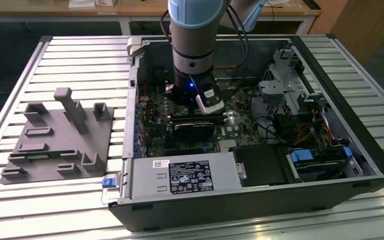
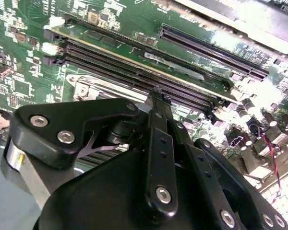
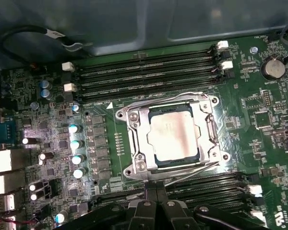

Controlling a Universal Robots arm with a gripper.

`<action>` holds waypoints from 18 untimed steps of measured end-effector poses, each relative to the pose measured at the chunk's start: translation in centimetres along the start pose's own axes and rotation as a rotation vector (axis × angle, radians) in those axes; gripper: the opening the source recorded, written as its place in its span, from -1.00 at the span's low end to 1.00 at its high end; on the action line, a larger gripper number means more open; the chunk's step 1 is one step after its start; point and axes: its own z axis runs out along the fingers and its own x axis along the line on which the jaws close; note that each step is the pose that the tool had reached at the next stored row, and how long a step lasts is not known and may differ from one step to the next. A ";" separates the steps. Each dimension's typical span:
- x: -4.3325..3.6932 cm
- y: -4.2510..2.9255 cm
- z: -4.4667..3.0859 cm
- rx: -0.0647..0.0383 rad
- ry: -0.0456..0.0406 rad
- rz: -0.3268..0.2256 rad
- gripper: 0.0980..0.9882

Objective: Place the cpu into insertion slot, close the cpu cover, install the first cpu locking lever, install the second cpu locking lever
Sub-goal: 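Install the second cpu locking lever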

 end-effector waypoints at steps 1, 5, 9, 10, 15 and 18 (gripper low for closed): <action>0.09 -0.14 0.05 -0.007 0.0012 0.000 -0.98; 0.75 -0.42 0.26 -0.036 0.0067 -0.002 -0.98; 1.05 -0.51 0.53 -0.062 0.0123 -0.008 -0.98; 1.06 -0.52 0.59 -0.068 0.0135 -0.010 -0.98; 1.08 -0.63 0.80 -0.092 0.0180 -0.012 -0.98; 1.04 -1.03 0.75 -0.095 0.0186 -0.013 -0.98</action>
